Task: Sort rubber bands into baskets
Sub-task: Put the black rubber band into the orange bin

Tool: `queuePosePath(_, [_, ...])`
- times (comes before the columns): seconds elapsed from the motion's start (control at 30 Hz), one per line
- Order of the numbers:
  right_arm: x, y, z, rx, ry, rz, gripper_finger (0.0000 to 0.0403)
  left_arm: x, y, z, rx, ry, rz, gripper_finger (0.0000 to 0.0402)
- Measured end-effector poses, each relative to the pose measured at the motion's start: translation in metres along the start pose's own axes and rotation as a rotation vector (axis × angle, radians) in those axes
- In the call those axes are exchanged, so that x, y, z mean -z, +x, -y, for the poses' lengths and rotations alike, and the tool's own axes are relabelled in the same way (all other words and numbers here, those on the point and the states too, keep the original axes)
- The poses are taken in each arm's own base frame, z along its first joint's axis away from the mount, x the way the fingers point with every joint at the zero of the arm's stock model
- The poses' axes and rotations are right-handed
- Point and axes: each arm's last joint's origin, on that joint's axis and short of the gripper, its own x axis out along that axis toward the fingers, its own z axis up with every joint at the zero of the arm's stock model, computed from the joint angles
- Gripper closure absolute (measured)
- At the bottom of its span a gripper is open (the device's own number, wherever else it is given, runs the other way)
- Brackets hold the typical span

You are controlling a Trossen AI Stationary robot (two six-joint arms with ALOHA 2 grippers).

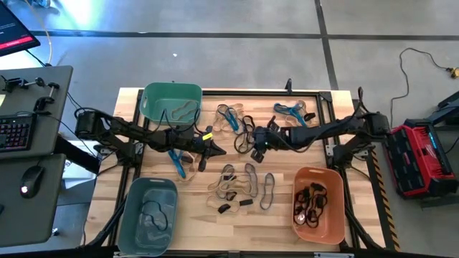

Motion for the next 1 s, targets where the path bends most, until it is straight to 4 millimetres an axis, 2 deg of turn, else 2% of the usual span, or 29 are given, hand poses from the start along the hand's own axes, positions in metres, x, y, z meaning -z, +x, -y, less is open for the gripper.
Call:
queuePosePath(0.1, [0.001,0.006,0.003,-0.005,-0.041,-0.015,0.0256,0.0,0.0,0.0,0.0,0.0,0.0,0.0401])
queuePosePath(0.3, [0.005,0.024,0.011,0.034,-0.094,-0.054,0.0176,0.0,0.0,0.0,0.0,-0.001,-0.005,0.0401])
queuePosePath(0.47, [0.009,0.038,0.018,0.038,-0.165,-0.094,0.0167,0.001,0.0,0.0,0.0,-0.001,-0.008,0.0401])
queuePosePath(0.6, [0.011,0.049,0.021,-0.035,-0.196,-0.108,0.019,0.001,0.0,0.0,0.0,0.004,-0.008,0.0401])
queuePosePath(0.77, [0.014,0.059,0.025,-0.041,-0.188,-0.122,0.0237,0.002,0.0,0.0,0.0,0.003,-0.017,0.0402])
queuePosePath(0.87, [0.013,0.058,0.025,-0.042,-0.189,-0.12,0.0288,0.002,0.0,0.0,0.0,0.002,-0.024,0.0402])
queuePosePath(1.0, [0.007,0.05,0.022,-0.035,-0.203,-0.122,0.038,0.002,0.0,0.0,0.0,0.003,-0.023,0.0401])
